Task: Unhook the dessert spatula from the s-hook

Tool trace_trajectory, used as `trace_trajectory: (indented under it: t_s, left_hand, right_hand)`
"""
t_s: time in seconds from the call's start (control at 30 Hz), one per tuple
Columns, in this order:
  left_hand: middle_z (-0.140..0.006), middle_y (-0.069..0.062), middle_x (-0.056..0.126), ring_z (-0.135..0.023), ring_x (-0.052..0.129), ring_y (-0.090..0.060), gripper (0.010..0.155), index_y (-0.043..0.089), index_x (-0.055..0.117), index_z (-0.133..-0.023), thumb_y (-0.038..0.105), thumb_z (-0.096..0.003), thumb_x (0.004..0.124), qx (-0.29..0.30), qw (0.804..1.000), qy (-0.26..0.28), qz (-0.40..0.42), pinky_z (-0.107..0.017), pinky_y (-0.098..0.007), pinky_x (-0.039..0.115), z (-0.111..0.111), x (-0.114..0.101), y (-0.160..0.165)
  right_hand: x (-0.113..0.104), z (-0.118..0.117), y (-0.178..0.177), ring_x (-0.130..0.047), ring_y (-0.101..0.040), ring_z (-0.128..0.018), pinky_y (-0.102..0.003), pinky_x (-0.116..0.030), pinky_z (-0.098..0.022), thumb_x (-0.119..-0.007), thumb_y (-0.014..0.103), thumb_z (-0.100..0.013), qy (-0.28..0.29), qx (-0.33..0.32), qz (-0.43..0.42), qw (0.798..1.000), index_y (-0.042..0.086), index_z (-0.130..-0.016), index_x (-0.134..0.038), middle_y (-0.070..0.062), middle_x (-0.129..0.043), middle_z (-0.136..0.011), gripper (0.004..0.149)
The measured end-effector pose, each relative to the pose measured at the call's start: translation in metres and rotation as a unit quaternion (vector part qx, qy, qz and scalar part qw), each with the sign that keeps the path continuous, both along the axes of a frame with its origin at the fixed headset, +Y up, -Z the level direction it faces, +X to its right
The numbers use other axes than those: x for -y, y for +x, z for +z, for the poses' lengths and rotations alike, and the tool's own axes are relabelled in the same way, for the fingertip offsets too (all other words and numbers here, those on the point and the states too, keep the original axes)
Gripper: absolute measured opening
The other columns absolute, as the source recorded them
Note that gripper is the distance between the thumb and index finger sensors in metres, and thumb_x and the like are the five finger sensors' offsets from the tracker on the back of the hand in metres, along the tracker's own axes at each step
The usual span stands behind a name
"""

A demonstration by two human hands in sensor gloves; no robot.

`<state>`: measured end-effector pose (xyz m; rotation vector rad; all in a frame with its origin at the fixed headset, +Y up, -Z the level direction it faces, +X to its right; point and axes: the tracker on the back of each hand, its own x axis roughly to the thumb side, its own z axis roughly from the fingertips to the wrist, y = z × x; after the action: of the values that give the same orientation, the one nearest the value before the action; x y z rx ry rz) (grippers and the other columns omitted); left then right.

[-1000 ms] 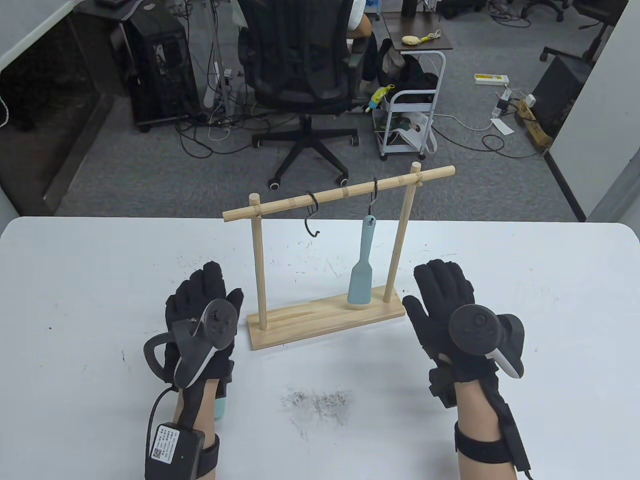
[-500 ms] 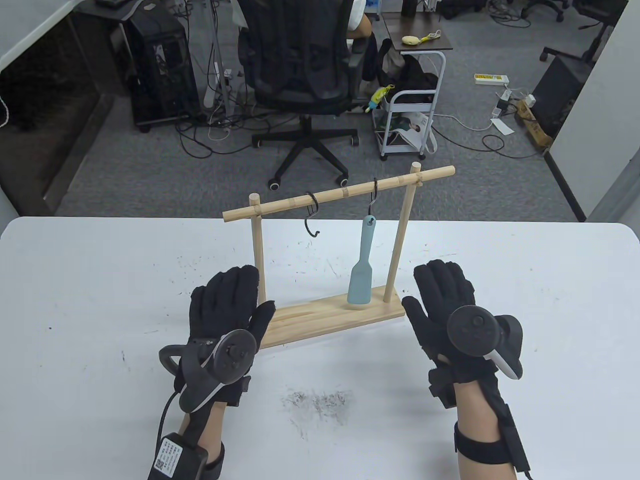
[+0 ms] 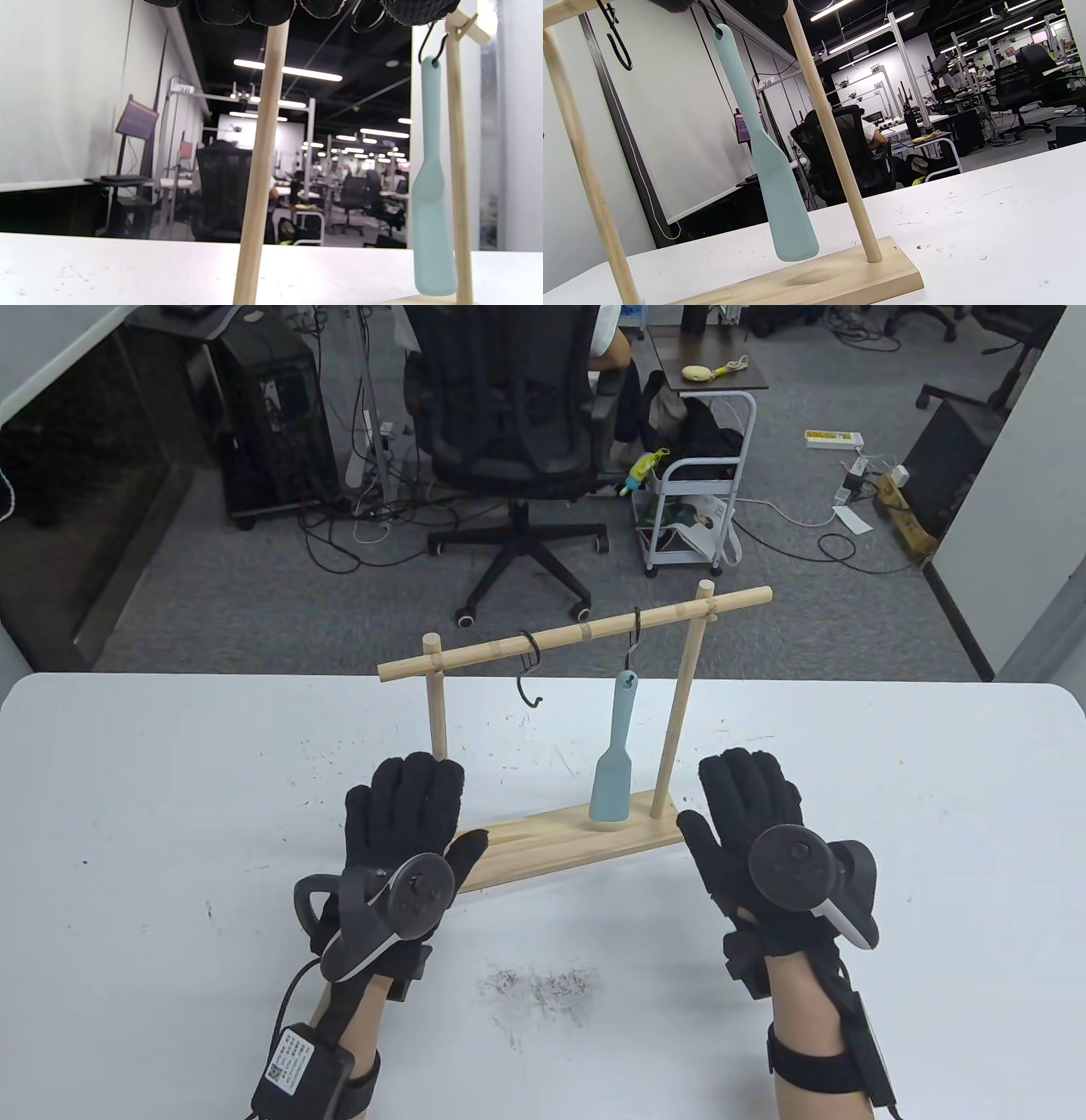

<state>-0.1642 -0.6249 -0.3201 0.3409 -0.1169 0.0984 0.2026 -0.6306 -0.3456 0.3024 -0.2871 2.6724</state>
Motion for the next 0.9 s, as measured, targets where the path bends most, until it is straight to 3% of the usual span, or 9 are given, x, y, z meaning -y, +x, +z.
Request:
trace_trajectory:
  t_s: [0.6,0.9]
  left_hand:
    - [-0.132,-0.001,0.045,-0.122,0.049,-0.034,0.078,0.037,0.039,-0.123,0.069,-0.0548,0.059,0.002,1.0,-0.004,0.02,-0.088,-0.062,0.048,-0.002,-0.002,-0.01]
    - [-0.131,-0.001,0.047,-0.122,0.05,-0.034,0.078,0.036,0.04,-0.123,0.069,-0.0549,0.06,-0.002,1.0,0.009,0.018,-0.087,-0.062,0.048,0.002,-0.006,-0.011]
  right_hand:
    - [0.005,-0.002,-0.009,-0.044,-0.046,-0.108,-0.063,-0.041,-0.075,-0.066,0.058,-0.054,-0.01,-0.011,0.0,1.0,0.019,-0.113,-0.05,-0.014,-0.048,-0.12,0.073]
    - [-0.011,-0.015,-0.013,-0.05,-0.045,-0.107,-0.059,-0.046,-0.076,-0.067,0.057,-0.054,-0.035,-0.033,-0.043,0.998,0.019,-0.114,-0.044,-0.014,-0.048,-0.119,0.075]
